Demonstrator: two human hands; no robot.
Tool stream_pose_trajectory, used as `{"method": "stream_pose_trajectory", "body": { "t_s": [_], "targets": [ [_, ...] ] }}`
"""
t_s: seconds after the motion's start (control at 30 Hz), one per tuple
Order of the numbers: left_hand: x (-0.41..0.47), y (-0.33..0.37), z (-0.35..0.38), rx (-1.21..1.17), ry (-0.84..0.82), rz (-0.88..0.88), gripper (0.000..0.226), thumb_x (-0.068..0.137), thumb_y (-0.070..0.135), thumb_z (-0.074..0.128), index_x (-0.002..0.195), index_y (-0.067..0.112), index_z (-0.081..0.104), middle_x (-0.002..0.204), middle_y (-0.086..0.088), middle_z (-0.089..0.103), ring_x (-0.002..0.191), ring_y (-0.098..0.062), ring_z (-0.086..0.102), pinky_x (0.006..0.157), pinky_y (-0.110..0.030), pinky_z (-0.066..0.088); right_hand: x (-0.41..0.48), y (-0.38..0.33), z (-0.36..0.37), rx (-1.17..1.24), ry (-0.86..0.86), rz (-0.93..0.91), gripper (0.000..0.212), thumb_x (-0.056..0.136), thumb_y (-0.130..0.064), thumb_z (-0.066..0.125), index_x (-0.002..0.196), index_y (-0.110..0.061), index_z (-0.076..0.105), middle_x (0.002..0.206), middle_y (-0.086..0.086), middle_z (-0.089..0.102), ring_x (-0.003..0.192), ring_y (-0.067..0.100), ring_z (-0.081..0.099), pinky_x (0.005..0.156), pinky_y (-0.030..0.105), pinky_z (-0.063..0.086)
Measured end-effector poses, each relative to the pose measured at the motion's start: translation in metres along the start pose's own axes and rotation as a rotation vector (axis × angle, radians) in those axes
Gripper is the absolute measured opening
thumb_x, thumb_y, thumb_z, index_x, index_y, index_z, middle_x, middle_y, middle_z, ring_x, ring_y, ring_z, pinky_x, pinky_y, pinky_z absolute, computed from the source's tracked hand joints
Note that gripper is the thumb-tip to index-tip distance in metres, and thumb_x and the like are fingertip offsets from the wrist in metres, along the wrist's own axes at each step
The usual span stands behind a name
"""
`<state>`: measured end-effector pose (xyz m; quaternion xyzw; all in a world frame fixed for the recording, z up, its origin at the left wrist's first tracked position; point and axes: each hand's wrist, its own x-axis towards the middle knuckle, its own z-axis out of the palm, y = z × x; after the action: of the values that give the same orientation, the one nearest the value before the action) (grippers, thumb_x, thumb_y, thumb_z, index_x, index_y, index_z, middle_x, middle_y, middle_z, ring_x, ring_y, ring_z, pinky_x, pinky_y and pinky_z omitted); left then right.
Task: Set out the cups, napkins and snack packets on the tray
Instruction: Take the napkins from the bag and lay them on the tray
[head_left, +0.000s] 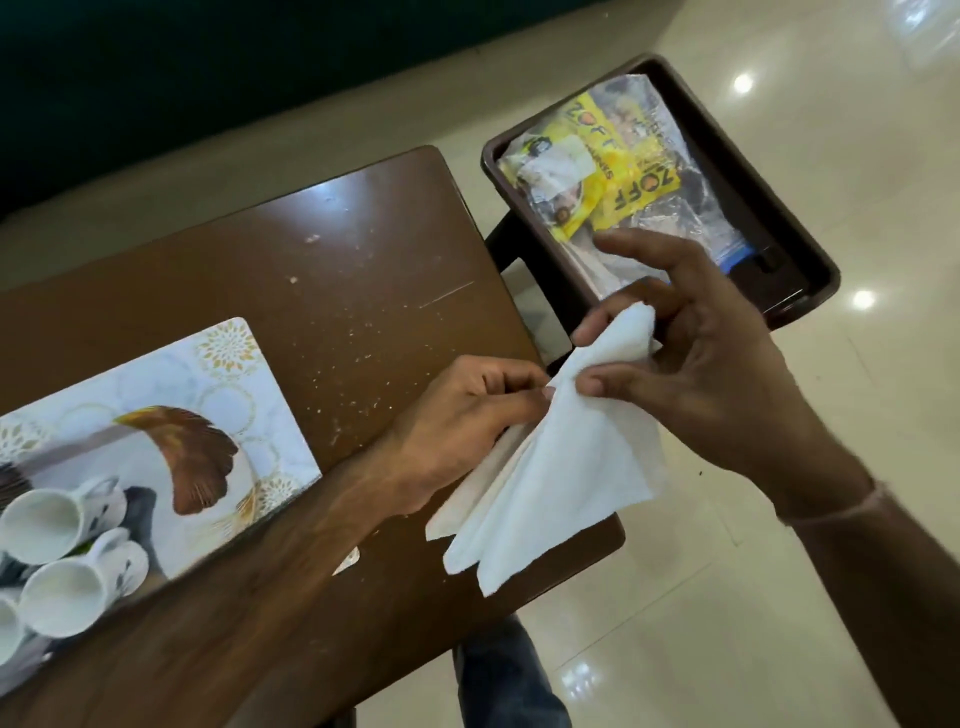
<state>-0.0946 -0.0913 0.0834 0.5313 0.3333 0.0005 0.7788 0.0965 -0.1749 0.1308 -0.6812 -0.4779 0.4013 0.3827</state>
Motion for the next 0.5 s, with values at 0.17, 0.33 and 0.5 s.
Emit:
{"method": "stream_pose_trajectory", "body": {
  "t_s": [0.17,0.33,0.5],
  "targets": [
    [-0.022,-0.005,-0.01,-0.13,0.021,0.044,0.033,0.101,0.041,0.05,0.099,0.02,0.075,0.093,0.004,0.076,0.084,-0.011,0.072,0.07,-0.019,0.054,0.007,-0.006,0.023,-0.079,0.02,0.038,0.077,0.075,-0.02,0.085,0.14,-0.031,0.046,0.1,-0.009,0.071,0.097,0.009,0.069,0.075,0.023,0.059],
    [-0.04,-0.016,-0.017,-0.053,0.022,0.045,0.032,0.086,0.035,0.07,0.112,0.017,0.064,0.104,0.001,0.075,0.095,-0.018,0.074,0.079,-0.036,0.062,0.005,-0.01,0.041,-0.139,0.02,0.057,0.066,0.078,-0.019,0.083,0.135,-0.023,0.049,0.108,-0.007,0.066,0.101,0.007,0.065,0.078,0.022,0.058],
    [-0.051,-0.024,-0.028,0.246,0.108,0.073,0.029,0.09,0.026,0.073,0.118,0.025,0.063,0.113,0.01,0.072,0.101,-0.012,0.071,0.082,-0.036,0.062,0.013,-0.034,0.04,-0.555,-0.268,-0.109,0.049,0.074,-0.045,0.071,0.121,-0.04,0.057,0.146,-0.012,0.041,0.135,0.012,0.037,0.099,0.037,0.045]
  ]
}}
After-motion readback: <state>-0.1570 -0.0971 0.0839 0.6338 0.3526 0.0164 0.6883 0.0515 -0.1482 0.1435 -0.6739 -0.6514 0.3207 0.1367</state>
